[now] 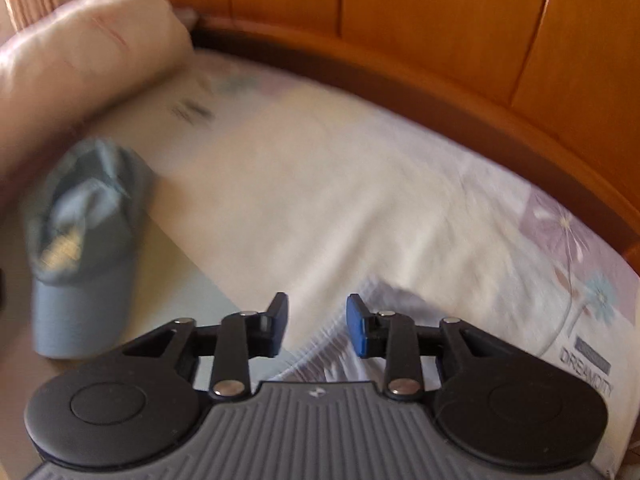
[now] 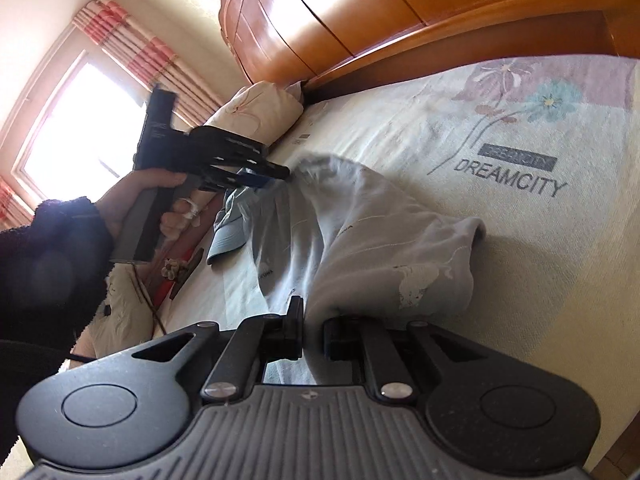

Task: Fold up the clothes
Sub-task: 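Lower the folded grey sweatpants onto the bed and open both grippers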

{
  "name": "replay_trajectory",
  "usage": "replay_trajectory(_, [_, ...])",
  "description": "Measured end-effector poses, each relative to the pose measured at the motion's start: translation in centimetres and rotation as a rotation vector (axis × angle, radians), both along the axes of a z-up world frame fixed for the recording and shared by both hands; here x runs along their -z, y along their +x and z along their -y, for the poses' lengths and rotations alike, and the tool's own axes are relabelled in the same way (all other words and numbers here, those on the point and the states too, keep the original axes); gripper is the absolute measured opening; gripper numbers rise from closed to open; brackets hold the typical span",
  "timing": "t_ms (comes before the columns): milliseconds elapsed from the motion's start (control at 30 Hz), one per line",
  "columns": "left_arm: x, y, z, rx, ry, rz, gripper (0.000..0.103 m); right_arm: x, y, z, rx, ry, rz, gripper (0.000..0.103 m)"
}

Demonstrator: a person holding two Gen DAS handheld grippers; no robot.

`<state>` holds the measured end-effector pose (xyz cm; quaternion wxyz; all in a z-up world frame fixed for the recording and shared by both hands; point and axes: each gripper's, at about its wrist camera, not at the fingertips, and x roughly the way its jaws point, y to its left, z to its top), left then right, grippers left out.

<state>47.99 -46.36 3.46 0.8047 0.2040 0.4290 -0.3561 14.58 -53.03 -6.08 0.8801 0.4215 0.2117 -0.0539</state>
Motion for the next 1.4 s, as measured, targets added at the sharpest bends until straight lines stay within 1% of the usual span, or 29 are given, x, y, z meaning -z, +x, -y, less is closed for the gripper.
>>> replay_trajectory(33, [-0.3,-0.5,-0.4,0.014,-0.019,-0.019,0.041,0.2,-0.1,0.2,0.003,0.016,-0.002,0.025])
replay_trajectory(67, [-0.2,-1.2,-1.0,0.045,-0.038,-0.059,0.044,0.5,-0.4,0.4,0.006,0.04,0.0,0.04])
replay_trajectory(100, [-0.2,-1.9,-1.5,0.075,-0.057,-0.099,0.045,0.9,-0.6,0.6,0.01,0.071,0.006,0.048])
replay_trajectory(133, [0.0,-2.7,-2.0,0.106,-0.073,-0.136,0.045,1.2,-0.9,0.9,0.014,0.101,0.011,0.06])
replay_trajectory(167, [0.6,-3.9,-2.5,0.14,-0.077,-0.165,0.045,1.7,-1.2,1.3,0.021,0.14,0.022,0.067])
replay_trajectory(200, [1.3,-5.1,-3.1,0.169,-0.08,-0.193,0.045,2.3,-1.5,1.6,0.03,0.185,0.037,0.069])
replay_trajectory(300, [3.7,-7.7,-4.9,0.207,-0.094,-0.269,0.045,4.3,-2.0,3.1,0.086,0.339,0.065,0.075])
replay_trajectory(400, [5.7,-9.0,-7.0,0.184,-0.149,-0.345,0.045,5.8,-2.2,4.6,0.146,0.467,0.134,0.075])
replay_trajectory(467, [6.5,-9.4,-8.1,0.159,-0.195,-0.376,0.046,6.0,-2.3,5.3,0.216,0.496,0.167,0.076])
replay_trajectory(533, [7.1,-9.7,-9.0,0.136,-0.24,-0.398,0.049,5.8,-2.4,5.8,0.28,0.493,0.189,0.076])
replay_trajectory(600, [7.4,-9.7,-9.3,0.125,-0.256,-0.417,0.05,5.4,-2.3,6.0,0.312,0.45,0.195,0.075])
replay_trajectory(633, [7.5,-9.7,-9.4,0.119,-0.264,-0.427,0.05,4.9,-2.3,5.9,0.314,0.408,0.193,0.075])
replay_trajectory(700, [7.5,-9.8,-9.4,0.119,-0.261,-0.432,0.05,3.8,-2.5,5.3,0.316,0.301,0.198,0.074])
replay_trajectory(733, [7.4,-9.9,-9.5,0.123,-0.251,-0.432,0.05,3.1,-2.8,4.8,0.322,0.228,0.202,0.074])
replay_trajectory(800, [7.5,-10.0,-9.6,0.132,-0.23,-0.432,0.051,2.5,-3.6,4.2,0.337,0.131,0.17,0.074])
replay_trajectory(833, [7.6,-10.0,-9.7,0.138,-0.221,-0.432,0.051,2.7,-3.8,4.2,0.336,0.137,0.148,0.074])
replay_trajectory(900, [7.6,-10.3,-9.8,0.148,-0.219,-0.425,0.053,4.0,-4.3,4.8,0.322,0.213,0.103,0.074])
replay_trajectory(933, [7.6,-10.4,-9.8,0.152,-0.219,-0.422,0.053,4.6,-4.5,5.1,0.317,0.249,0.088,0.071])
replay_trajectory(1033, [7.3,-10.7,-9.8,0.161,-0.228,-0.415,0.053,5.1,-5.0,4.8,0.289,0.321,0.093,0.07])
replay_trajectory(1100, [7.0,-10.9,-9.7,0.169,-0.23,-0.411,0.053,5.3,-4.5,3.7,0.25,0.351,0.073,0.07])
replay_trajectory(1167, [6.7,-11.0,-9.7,0.18,-0.23,-0.412,0.053,5.3,-3.9,1.7,0.196,0.325,0.042,0.069])
replay_trajectory(1267, [6.2,-11.0,-9.9,0.19,-0.242,-0.415,0.053,5.3,-3.2,-1.0,0.139,0.322,0.027,0.069])
replay_trajectory(1333, [6.1,-11.1,-10.2,0.187,-0.248,-0.417,0.053,5.1,-2.6,-2.5,0.103,0.301,0.011,0.069])
replay_trajectory(1367, [6.1,-11.1,-10.3,0.184,-0.25,-0.418,0.053,4.9,-2.2,-3.0,0.085,0.282,-0.001,0.068])
replay_trajectory(1400, [6.1,-11.1,-10.5,0.181,-0.252,-0.418,0.053,4.7,-1.9,-3.5,0.066,0.263,-0.013,0.065])
